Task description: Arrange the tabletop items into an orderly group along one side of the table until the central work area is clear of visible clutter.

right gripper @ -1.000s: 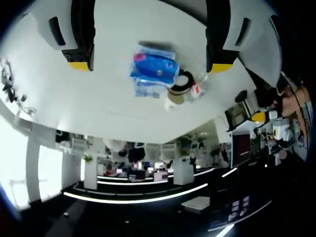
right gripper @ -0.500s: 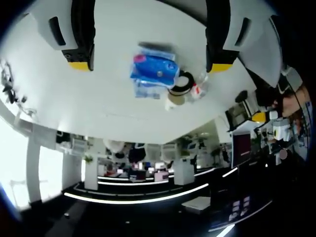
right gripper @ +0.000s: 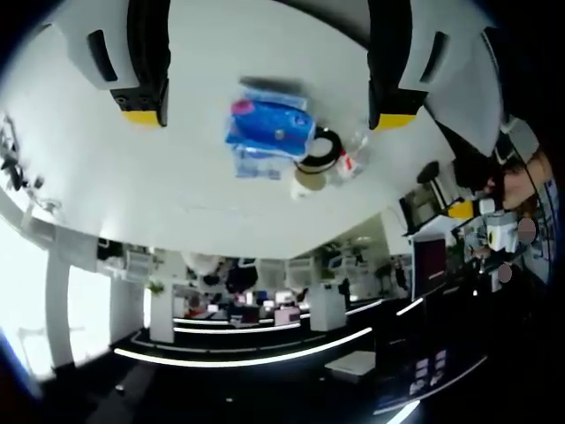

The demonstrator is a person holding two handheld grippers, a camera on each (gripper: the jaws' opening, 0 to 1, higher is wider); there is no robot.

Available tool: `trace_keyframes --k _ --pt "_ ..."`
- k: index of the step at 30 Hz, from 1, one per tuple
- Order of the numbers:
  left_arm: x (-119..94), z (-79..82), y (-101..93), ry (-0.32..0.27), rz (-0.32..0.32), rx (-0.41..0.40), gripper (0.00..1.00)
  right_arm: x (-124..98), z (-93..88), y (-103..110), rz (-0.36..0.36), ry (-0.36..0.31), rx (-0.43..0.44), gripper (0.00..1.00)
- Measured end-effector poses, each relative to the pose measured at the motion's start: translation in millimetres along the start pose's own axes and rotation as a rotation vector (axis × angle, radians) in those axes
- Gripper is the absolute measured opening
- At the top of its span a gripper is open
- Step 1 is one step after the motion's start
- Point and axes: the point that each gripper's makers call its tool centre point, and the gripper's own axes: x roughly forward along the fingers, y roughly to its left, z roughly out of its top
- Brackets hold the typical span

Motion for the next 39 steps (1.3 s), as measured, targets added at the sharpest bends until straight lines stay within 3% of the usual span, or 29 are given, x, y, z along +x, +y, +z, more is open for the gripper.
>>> trace_keyframes --k 12,26,39 --pt "5 -2.5 3.8 0.021 0.024 0.048 1.00 5 -0.8 2 0.010 0.007 0.008 0.93" --pt "13 -7.9 7.4 0.043 0.028 0.048 1.00 15 -4.7 8 0.036 0.037 -0.005 0.96" --pt "32 -9.8 7.3 0.065 0.012 0.029 0.99 26 -7.7 6 0.036 0.054 -0.008 0.96"
